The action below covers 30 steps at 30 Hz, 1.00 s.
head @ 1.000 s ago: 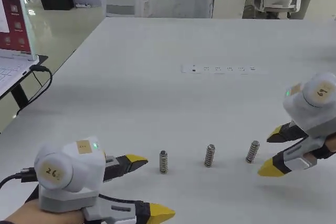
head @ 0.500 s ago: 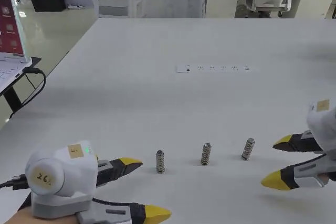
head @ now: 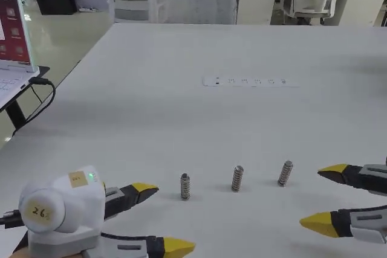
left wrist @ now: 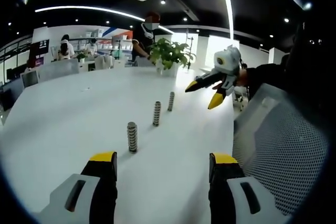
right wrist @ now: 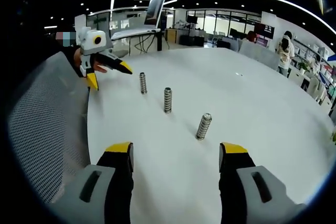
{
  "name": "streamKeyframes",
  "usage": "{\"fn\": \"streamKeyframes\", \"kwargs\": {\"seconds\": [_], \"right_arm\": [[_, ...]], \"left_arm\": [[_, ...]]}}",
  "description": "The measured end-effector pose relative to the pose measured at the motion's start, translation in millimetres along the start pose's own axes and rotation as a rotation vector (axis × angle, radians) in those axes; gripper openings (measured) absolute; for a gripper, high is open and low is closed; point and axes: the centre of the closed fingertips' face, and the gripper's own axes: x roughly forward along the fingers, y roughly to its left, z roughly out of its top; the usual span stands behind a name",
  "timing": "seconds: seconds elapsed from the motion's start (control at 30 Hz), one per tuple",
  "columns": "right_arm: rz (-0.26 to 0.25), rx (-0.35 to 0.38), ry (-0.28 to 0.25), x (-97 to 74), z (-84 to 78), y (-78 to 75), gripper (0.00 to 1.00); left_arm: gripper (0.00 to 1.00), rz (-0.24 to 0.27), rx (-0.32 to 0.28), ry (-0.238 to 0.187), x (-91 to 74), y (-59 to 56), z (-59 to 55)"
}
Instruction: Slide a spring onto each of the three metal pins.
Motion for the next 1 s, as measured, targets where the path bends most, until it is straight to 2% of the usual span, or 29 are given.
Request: {"fn": "streamKeyframes", "kwargs": {"seconds": [0.23,0.33,0.43,0.57,0.73,1.0], "right_arm": [[-0.023,0.034,-0.075,-5.6,1.4,-0.9,0.74],[-0.030,0.027,-0.099,-6.5,-0.7,1.3,0.78],[-0.028,0.020,-0.087,-5.1,-7.1,3.7,0.81],[-0.035,0.047,-0.108,-5.3,-8.2,4.3,0.83],[-0.056,0.087,-0.158,-5.0,-2.4,0.7,0.87],[-0.065,0.111,-0.181,-2.3,2.5,2.4,0.91]], "left_arm": [[0.69,0.018,-0.011,-0.016,-1.3,1.2,1.2],[0.69,0.021,-0.014,-0.016,-1.3,1.0,0.2],[0.70,0.022,-0.018,-0.014,-0.3,1.2,-2.2],[0.71,0.026,-0.025,-0.011,0.2,1.9,-6.2],[0.74,0.031,-0.035,-0.008,-0.3,2.0,-9.9],[0.81,0.039,-0.049,-0.024,0.7,1.8,-8.9]]}}
